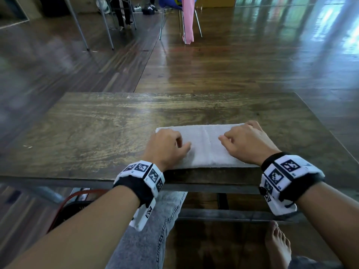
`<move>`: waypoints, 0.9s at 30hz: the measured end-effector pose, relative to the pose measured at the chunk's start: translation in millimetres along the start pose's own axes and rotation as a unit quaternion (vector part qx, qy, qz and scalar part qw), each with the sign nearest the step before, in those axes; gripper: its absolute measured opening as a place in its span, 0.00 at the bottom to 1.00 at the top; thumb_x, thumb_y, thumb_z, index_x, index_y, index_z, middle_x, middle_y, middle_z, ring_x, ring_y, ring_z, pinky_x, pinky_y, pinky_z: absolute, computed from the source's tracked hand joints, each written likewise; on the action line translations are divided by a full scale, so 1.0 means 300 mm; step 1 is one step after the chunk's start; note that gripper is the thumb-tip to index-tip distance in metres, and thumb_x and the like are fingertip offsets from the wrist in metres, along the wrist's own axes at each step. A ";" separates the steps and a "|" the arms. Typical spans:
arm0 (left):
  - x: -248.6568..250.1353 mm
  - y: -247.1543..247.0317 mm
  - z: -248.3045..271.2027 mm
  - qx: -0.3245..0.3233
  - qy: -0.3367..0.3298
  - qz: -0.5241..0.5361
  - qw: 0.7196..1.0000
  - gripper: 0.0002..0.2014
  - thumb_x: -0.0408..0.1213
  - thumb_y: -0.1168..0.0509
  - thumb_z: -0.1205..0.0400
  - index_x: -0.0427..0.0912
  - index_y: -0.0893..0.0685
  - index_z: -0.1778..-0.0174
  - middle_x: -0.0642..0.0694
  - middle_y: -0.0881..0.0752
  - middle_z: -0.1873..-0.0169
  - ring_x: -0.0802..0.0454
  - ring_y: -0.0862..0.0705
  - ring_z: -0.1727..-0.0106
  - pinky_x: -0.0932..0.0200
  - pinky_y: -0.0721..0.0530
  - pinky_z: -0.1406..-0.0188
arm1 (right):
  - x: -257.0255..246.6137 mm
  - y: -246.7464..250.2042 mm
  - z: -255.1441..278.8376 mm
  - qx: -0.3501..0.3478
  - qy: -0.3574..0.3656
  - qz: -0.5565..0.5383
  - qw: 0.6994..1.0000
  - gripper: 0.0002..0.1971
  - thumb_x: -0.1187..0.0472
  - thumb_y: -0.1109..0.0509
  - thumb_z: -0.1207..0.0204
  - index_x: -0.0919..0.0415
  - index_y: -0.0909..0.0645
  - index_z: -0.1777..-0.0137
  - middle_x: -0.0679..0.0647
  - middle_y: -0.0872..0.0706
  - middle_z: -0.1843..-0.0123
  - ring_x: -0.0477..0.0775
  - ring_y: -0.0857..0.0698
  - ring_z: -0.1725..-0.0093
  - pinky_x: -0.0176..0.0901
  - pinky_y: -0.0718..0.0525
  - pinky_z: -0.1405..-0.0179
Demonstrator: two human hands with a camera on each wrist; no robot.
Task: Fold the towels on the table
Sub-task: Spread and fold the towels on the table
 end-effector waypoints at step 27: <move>-0.030 -0.189 0.012 -0.134 0.013 -0.053 0.989 0.38 0.72 0.62 0.19 0.61 0.58 0.14 0.57 0.60 0.13 0.55 0.62 0.13 0.49 0.61 0.14 | 0.058 -0.207 0.028 -0.188 -0.049 -0.072 0.978 0.42 0.17 0.64 0.30 0.26 0.65 0.15 0.34 0.68 0.12 0.42 0.68 0.13 0.52 0.68 0.17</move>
Point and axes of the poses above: each hand's wrist, its own z-axis away from the middle knuckle, its own y-axis out of the back of the hand, x = y × z, the point moved 6 cm from there along -z, towards the middle knuckle
